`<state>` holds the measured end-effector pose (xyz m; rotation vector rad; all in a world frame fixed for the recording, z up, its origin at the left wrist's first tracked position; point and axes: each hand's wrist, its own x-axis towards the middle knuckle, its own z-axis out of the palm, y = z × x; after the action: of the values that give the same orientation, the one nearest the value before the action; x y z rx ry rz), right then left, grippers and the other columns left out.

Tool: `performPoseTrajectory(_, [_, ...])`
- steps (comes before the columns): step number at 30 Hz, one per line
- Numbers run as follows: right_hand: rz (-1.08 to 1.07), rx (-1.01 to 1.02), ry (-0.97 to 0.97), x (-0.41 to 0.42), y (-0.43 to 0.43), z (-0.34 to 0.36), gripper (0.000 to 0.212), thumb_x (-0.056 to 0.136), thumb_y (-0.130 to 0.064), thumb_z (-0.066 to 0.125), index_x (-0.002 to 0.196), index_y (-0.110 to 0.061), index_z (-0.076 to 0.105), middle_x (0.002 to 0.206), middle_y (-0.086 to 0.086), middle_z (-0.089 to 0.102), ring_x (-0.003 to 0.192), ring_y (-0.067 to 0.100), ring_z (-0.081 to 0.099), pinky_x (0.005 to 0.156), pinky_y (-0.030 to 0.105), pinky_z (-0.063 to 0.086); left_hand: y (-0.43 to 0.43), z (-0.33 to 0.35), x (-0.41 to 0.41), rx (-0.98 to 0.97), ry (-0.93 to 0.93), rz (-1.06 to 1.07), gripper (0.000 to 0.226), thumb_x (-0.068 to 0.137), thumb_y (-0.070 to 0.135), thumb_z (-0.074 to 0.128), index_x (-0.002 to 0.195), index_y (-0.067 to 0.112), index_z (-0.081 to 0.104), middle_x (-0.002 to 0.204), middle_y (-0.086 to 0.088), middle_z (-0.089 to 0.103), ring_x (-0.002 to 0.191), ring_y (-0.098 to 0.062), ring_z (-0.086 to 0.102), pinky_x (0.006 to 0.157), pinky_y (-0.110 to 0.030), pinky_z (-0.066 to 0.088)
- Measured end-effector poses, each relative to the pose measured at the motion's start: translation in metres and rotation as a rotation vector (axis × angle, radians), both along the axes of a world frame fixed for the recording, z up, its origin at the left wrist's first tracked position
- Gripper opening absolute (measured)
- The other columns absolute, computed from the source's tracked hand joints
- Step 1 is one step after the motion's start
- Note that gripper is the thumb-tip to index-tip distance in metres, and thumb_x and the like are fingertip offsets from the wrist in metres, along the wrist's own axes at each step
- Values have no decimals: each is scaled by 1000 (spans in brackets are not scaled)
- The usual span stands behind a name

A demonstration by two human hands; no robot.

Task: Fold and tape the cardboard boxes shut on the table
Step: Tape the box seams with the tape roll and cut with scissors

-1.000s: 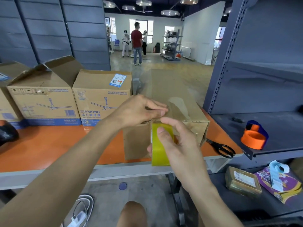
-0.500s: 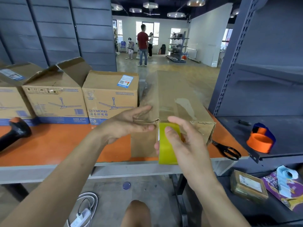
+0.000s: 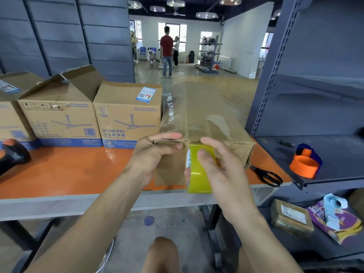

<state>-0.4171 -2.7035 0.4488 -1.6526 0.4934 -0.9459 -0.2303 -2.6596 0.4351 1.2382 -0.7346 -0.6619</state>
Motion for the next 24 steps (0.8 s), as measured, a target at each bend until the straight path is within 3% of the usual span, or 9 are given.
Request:
performPoseTrajectory(4, [21, 30, -16, -1, -2, 5, 29, 103, -15, 57, 132, -18, 59, 76, -19, 74, 65, 2, 72, 58, 8, 50, 4, 2, 1, -56, 24, -61, 46, 57, 9, 89, 102, 22, 82, 99, -9, 78, 97, -13, 71, 94, -21, 47])
performPoseTrajectory(8, [20, 78, -19, 2, 0, 2, 30, 102, -18, 58, 132, -24, 59, 82, -6, 76, 69, 15, 76, 59, 17, 55, 8, 2, 1, -100, -38, -74, 33, 69, 34, 82, 102, 24, 83, 111, -4, 74, 109, -9, 66, 103, -24, 42])
performPoseTrajectory(10, [19, 83, -16, 3, 0, 0, 31, 103, -21, 57, 133, -27, 57, 81, 3, 76, 67, 21, 75, 60, 27, 58, 6, 3, 2, -123, -83, -35, 27, 73, 31, 79, 99, 26, 83, 101, -1, 74, 102, -10, 65, 99, -23, 44])
performPoseTrajectory(12, [10, 79, -11, 4, 0, -2, 31, 103, -22, 57, 133, -29, 56, 79, 7, 76, 67, 21, 75, 60, 27, 58, 4, 2, 2, -144, -136, 2, 22, 77, 28, 78, 99, 27, 82, 92, -1, 73, 91, -8, 65, 92, -19, 45])
performPoseTrajectory(16, [10, 72, 13, 3, -1, -5, 32, 102, -24, 57, 134, -29, 55, 78, 6, 76, 68, 19, 75, 62, 25, 59, 5, -8, -1, -165, -401, 118, 15, 86, 25, 75, 100, 28, 79, 90, 12, 76, 88, 2, 67, 82, -11, 46])
performPoseTrajectory(20, [0, 45, 28, 3, 0, -7, 31, 103, -26, 57, 133, -31, 55, 79, 5, 76, 69, 17, 75, 66, 19, 57, 10, -11, 2, -46, -611, 237, 29, 82, 40, 73, 111, 38, 75, 97, 2, 70, 98, -7, 64, 89, -26, 48])
performPoseTrajectory(24, [-11, 49, 44, 5, 2, -7, 32, 103, -27, 56, 134, -30, 54, 87, 8, 75, 69, 15, 75, 64, 19, 56, 17, -9, 1, 136, -995, 417, 36, 91, 50, 63, 125, 41, 71, 94, -5, 55, 94, -21, 56, 89, -35, 48])
